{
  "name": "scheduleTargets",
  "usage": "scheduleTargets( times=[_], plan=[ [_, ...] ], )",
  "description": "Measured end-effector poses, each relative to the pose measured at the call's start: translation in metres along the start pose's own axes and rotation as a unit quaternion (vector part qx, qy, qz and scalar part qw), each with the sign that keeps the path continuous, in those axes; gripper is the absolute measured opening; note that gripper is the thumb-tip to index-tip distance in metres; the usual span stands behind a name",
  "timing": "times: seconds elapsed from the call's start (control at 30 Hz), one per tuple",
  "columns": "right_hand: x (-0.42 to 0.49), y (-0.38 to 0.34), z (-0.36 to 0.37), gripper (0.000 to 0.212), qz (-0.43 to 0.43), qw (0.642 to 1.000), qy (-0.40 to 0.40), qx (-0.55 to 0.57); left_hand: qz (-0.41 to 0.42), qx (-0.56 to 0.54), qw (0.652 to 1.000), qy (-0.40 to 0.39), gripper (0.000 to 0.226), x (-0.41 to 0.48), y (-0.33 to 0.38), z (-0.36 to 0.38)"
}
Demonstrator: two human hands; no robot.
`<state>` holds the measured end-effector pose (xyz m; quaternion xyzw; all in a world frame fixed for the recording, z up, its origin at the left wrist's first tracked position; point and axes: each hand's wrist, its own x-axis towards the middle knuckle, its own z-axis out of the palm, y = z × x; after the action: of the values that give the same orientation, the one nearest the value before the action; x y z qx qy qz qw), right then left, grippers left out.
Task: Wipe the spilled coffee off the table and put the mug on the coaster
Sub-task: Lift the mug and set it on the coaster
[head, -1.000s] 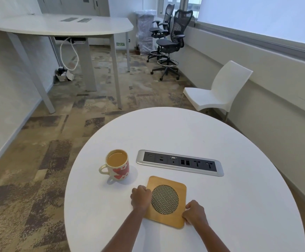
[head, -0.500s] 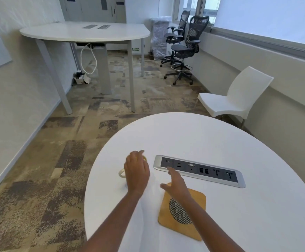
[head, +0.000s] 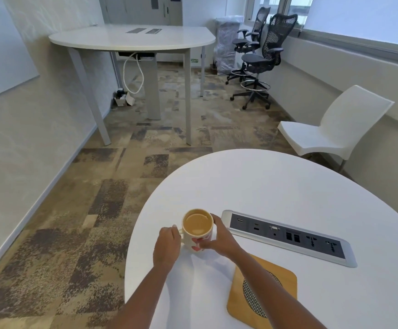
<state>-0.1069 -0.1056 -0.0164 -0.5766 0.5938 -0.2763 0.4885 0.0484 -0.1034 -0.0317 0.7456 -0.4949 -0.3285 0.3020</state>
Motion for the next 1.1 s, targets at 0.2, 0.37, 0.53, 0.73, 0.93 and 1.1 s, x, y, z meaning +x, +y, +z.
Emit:
scheduleTargets(
  times=[0.2, 0.37, 0.53, 0.73, 0.93, 1.1],
  plan=[
    [0.005, 0.004, 0.010, 0.059, -0.055, 0.998, 0.014, 0.029, -0.011, -0.093, 0.995, -0.040, 0.038, 0.001, 0.002, 0.006],
    [0.006, 0.005, 0.010, 0.067, -0.066, 0.997, 0.028, -0.011, -0.041, -0.196, 0.976, -0.082, 0.037, 0.003, -0.001, 0.004],
    [0.005, 0.012, 0.012, 0.066, -0.048, 0.998, 0.049, -0.012, -0.043, -0.213, 0.973, -0.081, 0.035, 0.001, 0.000, 0.002],
    [-0.004, 0.019, 0.005, 0.068, -0.055, 0.997, 0.060, 0.002, -0.041, -0.234, 0.967, -0.087, 0.035, -0.009, 0.000, 0.007],
    [-0.027, 0.025, -0.016, 0.069, -0.059, 0.995, 0.082, 0.005, -0.021, -0.252, 0.962, -0.100, 0.033, -0.031, 0.016, 0.017],
    [-0.055, 0.033, -0.038, 0.072, -0.056, 0.992, 0.116, 0.008, -0.005, -0.250, 0.960, -0.125, 0.033, -0.056, 0.035, 0.029]
  ],
)
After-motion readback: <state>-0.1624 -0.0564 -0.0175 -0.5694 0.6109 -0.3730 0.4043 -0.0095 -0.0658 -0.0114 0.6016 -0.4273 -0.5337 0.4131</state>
